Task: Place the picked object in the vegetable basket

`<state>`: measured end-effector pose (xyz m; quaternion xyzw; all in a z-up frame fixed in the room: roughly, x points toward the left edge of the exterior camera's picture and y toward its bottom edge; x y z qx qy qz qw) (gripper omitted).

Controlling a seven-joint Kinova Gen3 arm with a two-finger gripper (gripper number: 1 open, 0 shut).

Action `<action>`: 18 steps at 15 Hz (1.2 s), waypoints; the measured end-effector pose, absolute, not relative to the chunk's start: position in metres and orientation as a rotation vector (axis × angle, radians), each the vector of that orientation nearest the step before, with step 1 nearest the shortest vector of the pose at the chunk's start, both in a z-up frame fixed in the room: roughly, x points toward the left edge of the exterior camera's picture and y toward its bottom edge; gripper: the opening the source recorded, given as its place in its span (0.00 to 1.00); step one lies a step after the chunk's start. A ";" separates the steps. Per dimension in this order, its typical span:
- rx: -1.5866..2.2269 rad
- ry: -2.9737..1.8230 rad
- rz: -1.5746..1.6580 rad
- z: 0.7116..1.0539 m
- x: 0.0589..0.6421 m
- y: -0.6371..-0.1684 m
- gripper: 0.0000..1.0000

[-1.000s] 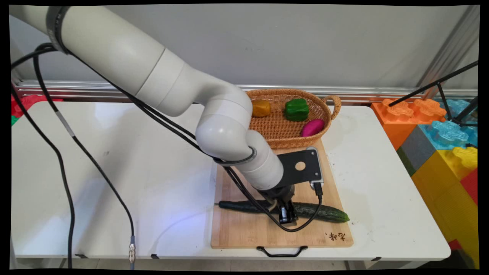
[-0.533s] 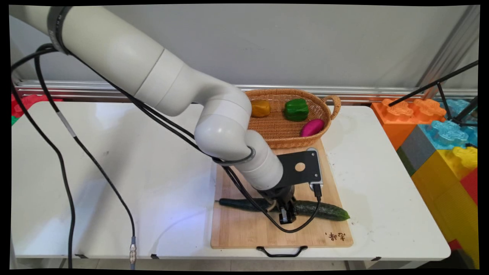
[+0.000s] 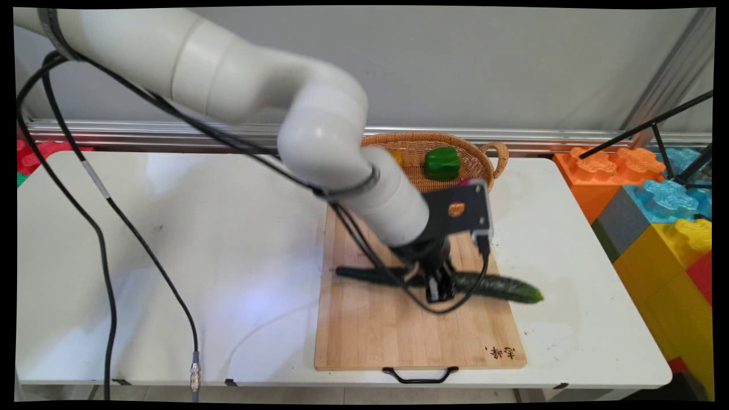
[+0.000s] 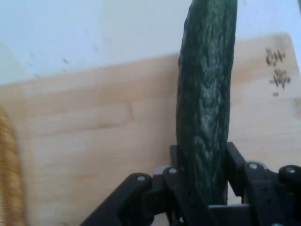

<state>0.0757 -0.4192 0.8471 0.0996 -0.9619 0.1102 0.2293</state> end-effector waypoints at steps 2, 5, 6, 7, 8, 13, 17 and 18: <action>0.270 -2.628 0.318 0.863 0.076 -0.428 0.00; 0.282 -2.583 0.354 0.890 0.076 -0.449 0.00; 0.291 -2.560 0.379 0.900 0.076 -0.461 0.00; 0.300 -2.544 0.400 0.906 0.077 -0.470 0.00; 0.306 -2.536 0.414 0.910 0.078 -0.477 0.00; 0.370 -2.484 0.517 0.918 0.090 -0.524 0.00; 0.471 -2.441 0.570 0.905 0.103 -0.560 0.00; 0.501 -2.427 0.581 0.898 0.107 -0.570 0.00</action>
